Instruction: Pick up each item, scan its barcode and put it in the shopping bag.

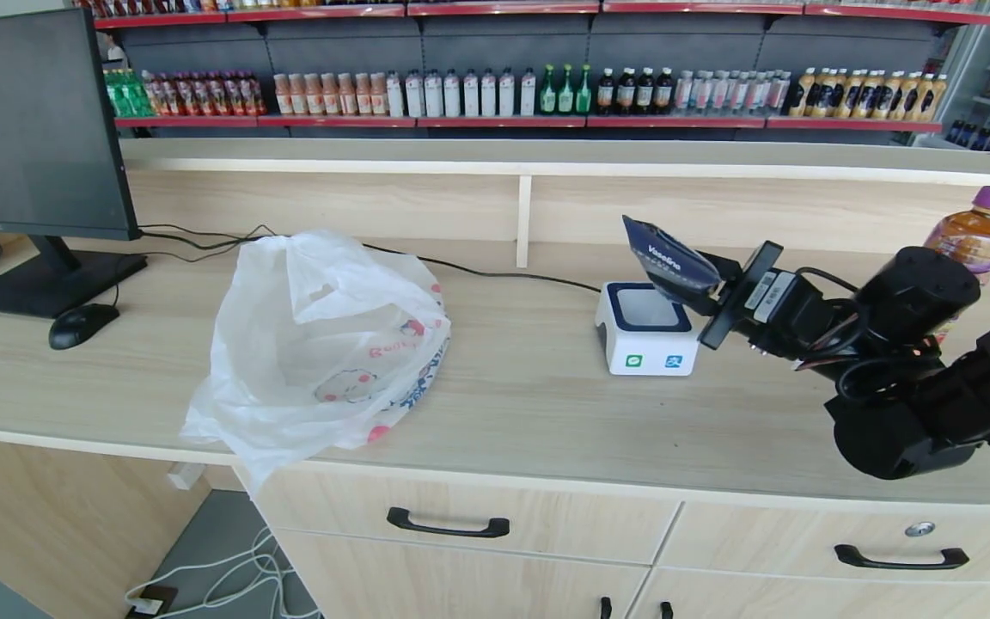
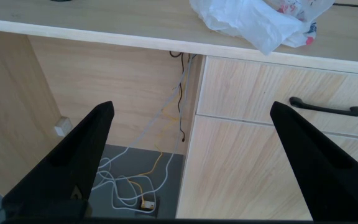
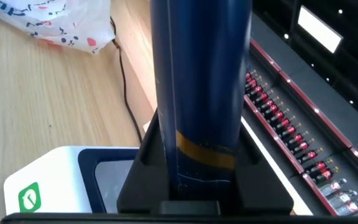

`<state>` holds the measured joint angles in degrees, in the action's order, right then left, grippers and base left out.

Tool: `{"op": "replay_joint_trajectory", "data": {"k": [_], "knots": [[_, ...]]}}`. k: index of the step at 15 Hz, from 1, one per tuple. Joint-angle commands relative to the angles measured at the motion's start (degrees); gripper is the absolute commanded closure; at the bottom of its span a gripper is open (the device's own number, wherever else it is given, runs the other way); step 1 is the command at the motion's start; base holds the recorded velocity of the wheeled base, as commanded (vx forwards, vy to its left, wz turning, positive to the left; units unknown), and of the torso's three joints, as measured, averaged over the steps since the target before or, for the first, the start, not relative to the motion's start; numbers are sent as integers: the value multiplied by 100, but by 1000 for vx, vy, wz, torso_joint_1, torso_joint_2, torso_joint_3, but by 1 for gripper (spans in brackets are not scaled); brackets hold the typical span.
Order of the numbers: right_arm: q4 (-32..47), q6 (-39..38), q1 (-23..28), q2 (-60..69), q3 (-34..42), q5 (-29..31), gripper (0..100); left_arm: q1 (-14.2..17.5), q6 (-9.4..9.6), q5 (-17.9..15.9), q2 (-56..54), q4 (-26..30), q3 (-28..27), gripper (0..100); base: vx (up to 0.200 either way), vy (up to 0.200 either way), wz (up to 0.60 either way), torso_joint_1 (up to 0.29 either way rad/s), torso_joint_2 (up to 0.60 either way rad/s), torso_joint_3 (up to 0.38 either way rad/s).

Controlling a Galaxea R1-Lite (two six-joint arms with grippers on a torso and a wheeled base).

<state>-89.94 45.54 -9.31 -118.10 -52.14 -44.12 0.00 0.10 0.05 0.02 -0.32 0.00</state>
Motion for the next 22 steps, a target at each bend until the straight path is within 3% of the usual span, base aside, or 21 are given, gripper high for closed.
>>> {"op": "replay_joint_trajectory", "data": {"k": [1,22], "knots": [[-6,25,35,-55,37,0,100,0,-1,-5,-2,-3,0,0,0,0,0,0,0,0],[-6,95,-132,-222,2,-9,100,0,-1,-5,-2,-3,0,0,0,0,0,0,0,0]]}}
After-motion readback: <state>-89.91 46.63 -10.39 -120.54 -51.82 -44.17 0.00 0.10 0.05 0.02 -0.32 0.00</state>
